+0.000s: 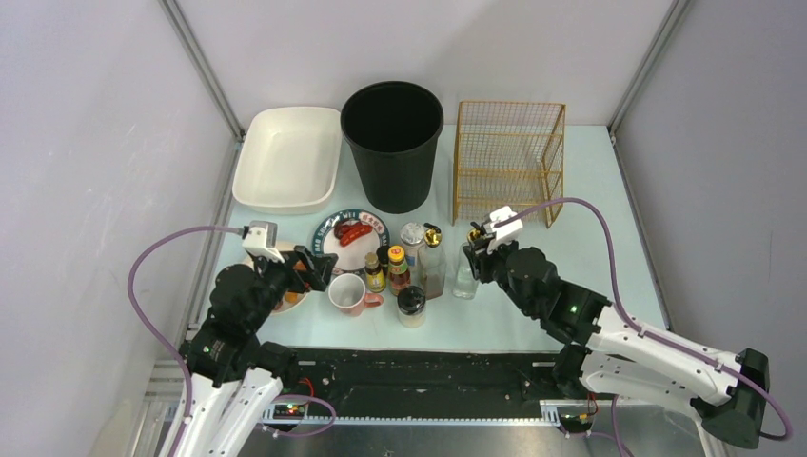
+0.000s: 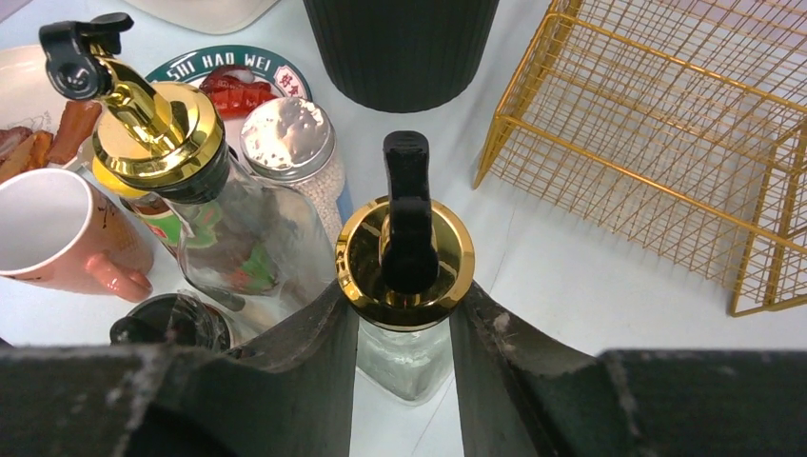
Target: Clear the kitchen counter
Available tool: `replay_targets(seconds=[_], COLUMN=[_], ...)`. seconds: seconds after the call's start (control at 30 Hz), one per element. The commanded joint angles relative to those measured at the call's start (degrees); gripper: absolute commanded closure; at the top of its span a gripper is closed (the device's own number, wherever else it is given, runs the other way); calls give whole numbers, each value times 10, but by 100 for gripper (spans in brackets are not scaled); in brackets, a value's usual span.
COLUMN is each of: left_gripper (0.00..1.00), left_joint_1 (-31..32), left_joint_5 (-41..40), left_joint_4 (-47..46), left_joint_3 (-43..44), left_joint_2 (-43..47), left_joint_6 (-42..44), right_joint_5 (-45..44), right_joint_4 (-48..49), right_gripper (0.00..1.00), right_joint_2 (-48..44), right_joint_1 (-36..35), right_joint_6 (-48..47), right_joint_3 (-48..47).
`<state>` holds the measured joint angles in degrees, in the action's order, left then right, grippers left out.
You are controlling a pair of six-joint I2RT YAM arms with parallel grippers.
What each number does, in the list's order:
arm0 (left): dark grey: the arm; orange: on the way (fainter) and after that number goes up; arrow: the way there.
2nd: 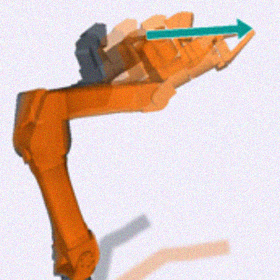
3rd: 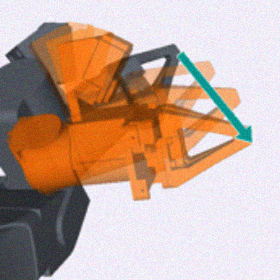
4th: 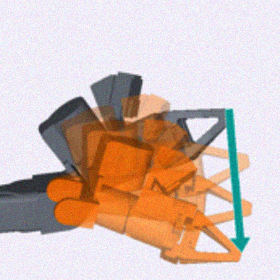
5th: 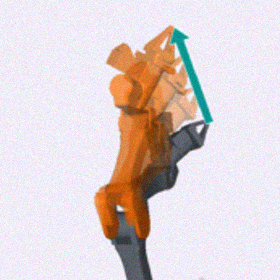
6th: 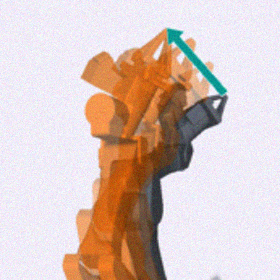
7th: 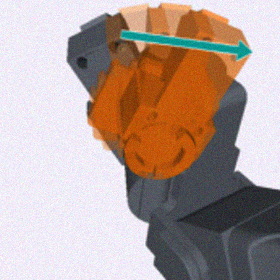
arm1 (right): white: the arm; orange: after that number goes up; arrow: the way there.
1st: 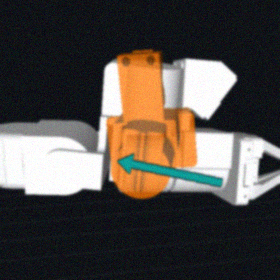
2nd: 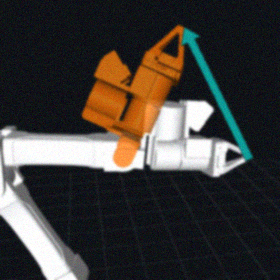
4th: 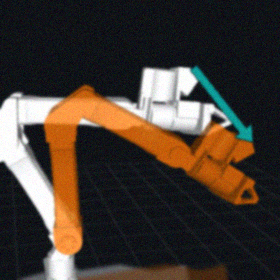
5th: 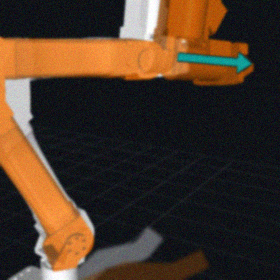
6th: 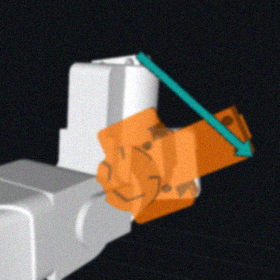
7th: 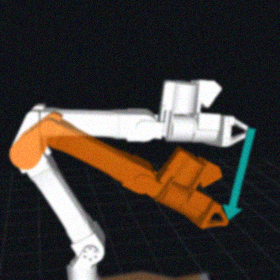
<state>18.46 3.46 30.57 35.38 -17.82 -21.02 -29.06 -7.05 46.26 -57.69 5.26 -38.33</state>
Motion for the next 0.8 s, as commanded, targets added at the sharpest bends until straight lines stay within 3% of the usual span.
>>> replay_targets(seconds=[0.0, 0.37, 0.77], left_gripper=[2, 2, 2], left_joint_1=[0, -1, -1], left_joint_5=[9, 5, 6], left_joint_4=[-16, -16, -16], left_joint_3=[-2, -1, -1], left_joint_2=[-6, -9, -11], left_joint_6=[-3, -4, -4], right_joint_5=[2, 25, 61], right_joint_4=[61, -20, -125], right_gripper=[100, 100, 100], right_joint_2=[-26, -53, 11], right_joint_1=[-2, 4, 71], right_joint_6=[-33, -48, -95], right_joint_3=[-6, -118, -306])
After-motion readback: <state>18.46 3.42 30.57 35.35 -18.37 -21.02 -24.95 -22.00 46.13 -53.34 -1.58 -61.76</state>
